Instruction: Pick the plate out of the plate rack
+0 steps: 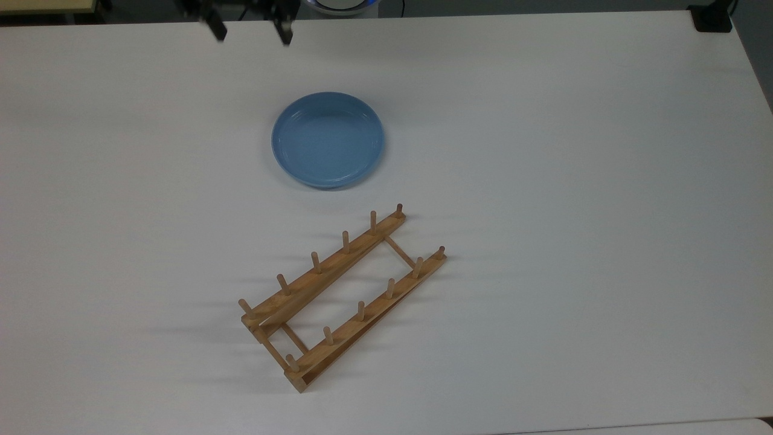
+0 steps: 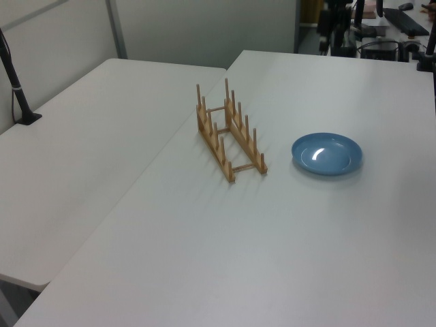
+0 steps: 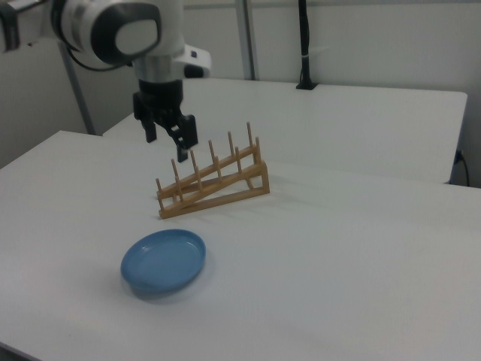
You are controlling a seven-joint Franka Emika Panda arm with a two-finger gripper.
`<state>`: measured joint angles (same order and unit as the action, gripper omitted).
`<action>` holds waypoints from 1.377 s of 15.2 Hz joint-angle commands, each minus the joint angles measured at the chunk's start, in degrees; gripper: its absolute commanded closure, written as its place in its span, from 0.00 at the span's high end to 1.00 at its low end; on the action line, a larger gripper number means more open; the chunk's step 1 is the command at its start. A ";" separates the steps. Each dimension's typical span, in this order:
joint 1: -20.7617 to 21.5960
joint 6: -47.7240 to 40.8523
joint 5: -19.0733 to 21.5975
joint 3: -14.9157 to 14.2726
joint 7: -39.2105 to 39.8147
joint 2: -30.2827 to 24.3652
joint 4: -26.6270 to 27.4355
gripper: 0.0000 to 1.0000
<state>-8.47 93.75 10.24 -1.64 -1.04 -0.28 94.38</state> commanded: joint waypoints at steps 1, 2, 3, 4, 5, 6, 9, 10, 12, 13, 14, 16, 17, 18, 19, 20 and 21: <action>5.12 -2.17 0.14 -1.17 -6.94 -2.17 -0.69 1.00; 6.18 -2.08 -0.82 -1.26 -8.70 -2.35 -0.78 1.00; 6.54 -1.90 -1.88 -1.34 -8.72 -2.53 -0.78 1.00; 6.63 -1.55 -3.02 -1.35 -7.76 -2.61 -0.61 1.00; 6.63 -1.03 -4.68 -1.26 -4.71 -2.62 -0.60 1.00; 6.63 0.37 -6.00 -1.26 -0.32 -2.53 -0.43 1.00; 5.84 6.61 -6.72 -1.35 4.46 -2.09 0.10 1.00; 5.84 7.58 -6.81 -2.13 4.64 -2.09 -0.07 1.00; 5.84 7.85 -6.72 -2.40 4.73 -2.00 -0.08 1.00; 5.84 7.85 -6.81 -2.40 4.73 -1.91 -0.25 1.00; 5.84 7.77 -6.81 -2.40 4.64 -2.00 -0.25 1.00; 5.84 7.68 -6.72 -2.40 4.38 -2.00 -0.25 1.00; 5.92 7.68 -6.72 -2.40 4.38 -2.09 -0.25 1.00; 5.92 7.77 -6.72 -2.40 4.38 -2.00 -0.25 1.00; 5.92 7.77 -6.72 -2.40 4.38 -1.91 -0.16 1.00; 6.01 7.77 -6.72 -2.40 4.29 -1.91 -0.16 1.00; 6.10 7.77 -6.81 -2.40 4.20 -1.91 -0.16 1.00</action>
<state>-2.96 100.42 4.18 -3.71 2.40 -1.93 93.73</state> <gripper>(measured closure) 0.000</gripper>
